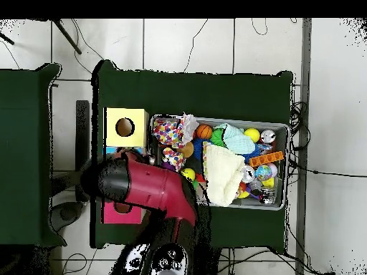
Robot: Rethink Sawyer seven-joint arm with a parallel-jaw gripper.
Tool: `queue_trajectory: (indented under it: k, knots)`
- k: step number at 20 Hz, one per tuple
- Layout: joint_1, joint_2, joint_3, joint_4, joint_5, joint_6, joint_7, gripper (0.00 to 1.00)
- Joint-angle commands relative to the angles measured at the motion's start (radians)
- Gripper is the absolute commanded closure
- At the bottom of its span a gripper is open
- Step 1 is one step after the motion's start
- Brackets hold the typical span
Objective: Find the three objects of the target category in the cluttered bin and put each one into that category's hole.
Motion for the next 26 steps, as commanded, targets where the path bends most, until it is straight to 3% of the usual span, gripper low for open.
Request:
queue_trajectory:
  k: [1, 8, 15, 20, 26]
  knots:
    - [-0.22, -0.078, 0.164, 0.105, -0.028, 0.008, -0.082, 0.0]
    - [-0.44, -0.106, 0.294, 0.177, -0.087, -0.036, -0.188, 0.0]
    - [-0.685, -0.045, 0.455, 0.222, -0.224, -0.161, -0.238, 0.0]
    - [-0.769, -0.044, 0.513, 0.251, -0.335, -0.202, -0.185, 0.0]
    - [-0.796, -0.032, 0.55, 0.23, -0.426, -0.192, -0.109, 0.0]
